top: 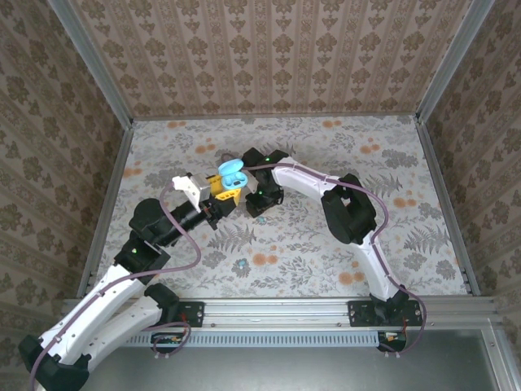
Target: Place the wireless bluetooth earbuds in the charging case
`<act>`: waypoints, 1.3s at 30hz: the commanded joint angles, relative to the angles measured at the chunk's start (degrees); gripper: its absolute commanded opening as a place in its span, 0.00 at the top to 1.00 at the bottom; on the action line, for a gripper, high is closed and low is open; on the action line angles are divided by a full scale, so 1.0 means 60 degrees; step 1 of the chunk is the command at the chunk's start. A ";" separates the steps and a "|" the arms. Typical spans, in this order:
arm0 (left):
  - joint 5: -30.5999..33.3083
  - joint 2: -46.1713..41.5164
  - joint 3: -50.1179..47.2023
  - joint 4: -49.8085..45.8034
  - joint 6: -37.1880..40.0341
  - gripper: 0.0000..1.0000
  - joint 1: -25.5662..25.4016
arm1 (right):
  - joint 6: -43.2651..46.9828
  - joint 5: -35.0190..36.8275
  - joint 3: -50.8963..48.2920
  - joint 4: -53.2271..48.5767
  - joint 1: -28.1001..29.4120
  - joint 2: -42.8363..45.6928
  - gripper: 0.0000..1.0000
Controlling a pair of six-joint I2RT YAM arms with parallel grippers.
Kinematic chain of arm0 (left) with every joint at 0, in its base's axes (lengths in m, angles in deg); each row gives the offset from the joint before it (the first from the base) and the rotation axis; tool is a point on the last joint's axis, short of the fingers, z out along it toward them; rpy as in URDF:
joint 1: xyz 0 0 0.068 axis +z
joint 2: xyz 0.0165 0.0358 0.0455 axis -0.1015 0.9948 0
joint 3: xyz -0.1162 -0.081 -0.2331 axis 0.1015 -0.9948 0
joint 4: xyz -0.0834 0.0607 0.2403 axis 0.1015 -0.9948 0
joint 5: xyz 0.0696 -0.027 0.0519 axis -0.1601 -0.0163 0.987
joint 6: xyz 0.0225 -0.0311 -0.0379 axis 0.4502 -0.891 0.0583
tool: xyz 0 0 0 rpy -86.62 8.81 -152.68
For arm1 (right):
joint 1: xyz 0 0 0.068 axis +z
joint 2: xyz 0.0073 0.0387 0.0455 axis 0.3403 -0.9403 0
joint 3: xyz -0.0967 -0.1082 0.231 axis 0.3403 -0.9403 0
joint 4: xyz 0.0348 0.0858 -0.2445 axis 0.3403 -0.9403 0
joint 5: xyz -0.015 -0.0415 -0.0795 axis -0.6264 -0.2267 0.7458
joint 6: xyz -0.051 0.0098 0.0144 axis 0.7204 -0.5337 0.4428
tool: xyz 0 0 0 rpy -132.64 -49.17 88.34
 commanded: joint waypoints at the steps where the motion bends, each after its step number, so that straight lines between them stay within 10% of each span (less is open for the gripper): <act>1: -0.0069 -0.0073 0.0294 0.0051 0.0099 0.75 0.0051 | 0.0249 0.0205 0.0317 -0.0621 0.0120 -0.0340 0.63; 39: 0.0015 0.0075 0.0367 0.0008 -0.0030 0.75 0.0042 | -0.0134 0.0873 0.0396 -0.1033 0.0384 -0.0676 0.70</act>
